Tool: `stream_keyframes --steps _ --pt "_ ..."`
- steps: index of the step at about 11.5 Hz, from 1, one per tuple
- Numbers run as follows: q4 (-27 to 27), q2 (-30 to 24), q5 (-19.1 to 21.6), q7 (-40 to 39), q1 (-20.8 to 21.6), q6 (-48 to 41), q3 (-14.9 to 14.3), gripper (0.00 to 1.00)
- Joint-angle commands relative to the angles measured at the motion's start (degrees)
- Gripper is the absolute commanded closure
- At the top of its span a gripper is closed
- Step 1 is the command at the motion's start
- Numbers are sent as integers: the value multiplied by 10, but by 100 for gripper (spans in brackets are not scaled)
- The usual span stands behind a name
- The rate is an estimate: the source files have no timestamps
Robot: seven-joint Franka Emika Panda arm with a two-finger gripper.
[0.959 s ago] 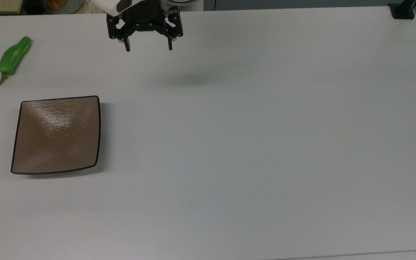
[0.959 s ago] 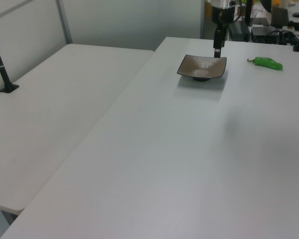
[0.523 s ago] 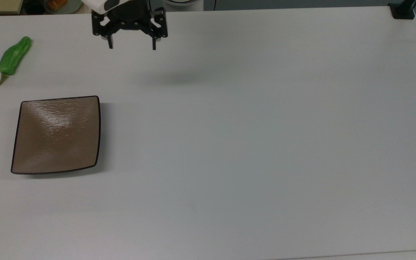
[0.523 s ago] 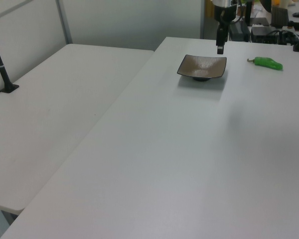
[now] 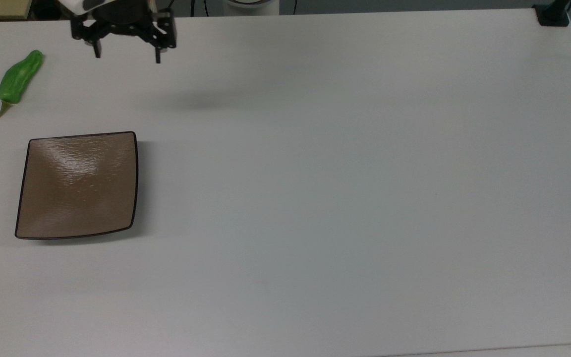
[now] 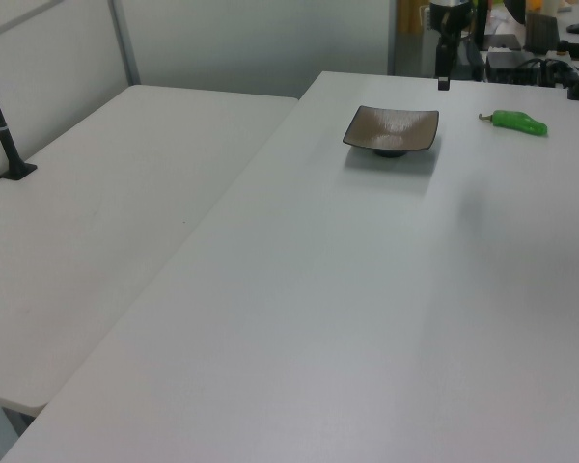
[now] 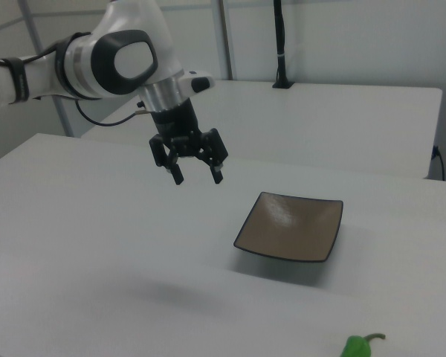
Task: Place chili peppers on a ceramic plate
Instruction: 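Move the open gripper toward the green chili pepper beside the plate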
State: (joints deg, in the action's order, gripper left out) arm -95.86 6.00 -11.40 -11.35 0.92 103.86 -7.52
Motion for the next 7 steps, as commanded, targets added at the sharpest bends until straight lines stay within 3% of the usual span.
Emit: stream_keyframes --steps 1,4,7 --pt "-26 -7 -10 -21 -14 31 -35 0" --pt "-48 -6 -10 -22 -30 49 -71 0" --pt "-87 6 -10 -22 -53 143 -88 0"
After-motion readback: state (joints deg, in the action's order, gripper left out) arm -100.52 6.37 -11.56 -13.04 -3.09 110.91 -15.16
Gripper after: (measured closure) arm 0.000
